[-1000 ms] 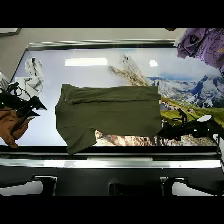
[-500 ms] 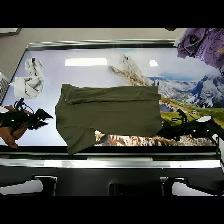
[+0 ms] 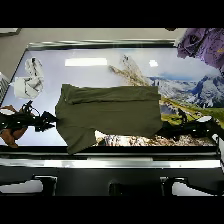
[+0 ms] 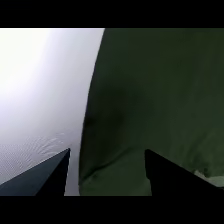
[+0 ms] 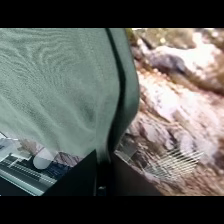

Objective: Fold the clothes and pants, and hang the long-sleeved shirts on hangers.

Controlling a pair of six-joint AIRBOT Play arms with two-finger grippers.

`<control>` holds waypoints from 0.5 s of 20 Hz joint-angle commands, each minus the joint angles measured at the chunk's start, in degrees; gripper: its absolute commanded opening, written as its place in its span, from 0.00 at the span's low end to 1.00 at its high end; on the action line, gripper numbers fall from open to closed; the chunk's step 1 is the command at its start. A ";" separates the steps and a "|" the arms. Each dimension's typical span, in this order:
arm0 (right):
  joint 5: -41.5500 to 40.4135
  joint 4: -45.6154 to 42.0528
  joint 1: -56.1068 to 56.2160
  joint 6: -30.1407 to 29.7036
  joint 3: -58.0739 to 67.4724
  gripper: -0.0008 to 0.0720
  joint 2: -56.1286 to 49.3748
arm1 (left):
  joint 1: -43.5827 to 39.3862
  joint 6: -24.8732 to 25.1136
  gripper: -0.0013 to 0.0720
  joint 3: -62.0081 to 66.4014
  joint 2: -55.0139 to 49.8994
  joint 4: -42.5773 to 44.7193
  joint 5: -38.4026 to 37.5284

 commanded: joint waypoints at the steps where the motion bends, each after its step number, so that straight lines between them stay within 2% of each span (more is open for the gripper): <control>1: 0.07 0.15 0.00 -0.04 0.00 0.05 0.04 | -0.37 0.15 0.77 -0.42 -0.04 -0.13 -2.40; 6: 0.04 0.15 0.00 -0.04 0.00 0.05 0.04 | -0.37 0.20 0.77 -3.82 -0.04 -0.35 -2.62; 7: 0.02 0.13 0.00 -0.07 -0.02 0.05 0.04 | -0.37 0.22 0.74 -4.28 -0.04 -0.35 -2.56; 8: 0.00 0.13 0.00 -0.09 0.00 0.05 0.04 | -0.37 0.20 0.65 -4.37 -0.04 -0.35 -2.34; 9: 0.02 0.15 0.00 -0.07 0.00 0.05 0.04 | -0.37 0.24 0.39 -4.33 -0.04 -0.37 -2.10; 10: 0.13 0.50 0.00 -0.11 0.00 0.05 0.04 | -0.37 0.22 0.20 -4.33 -0.04 -0.42 -1.66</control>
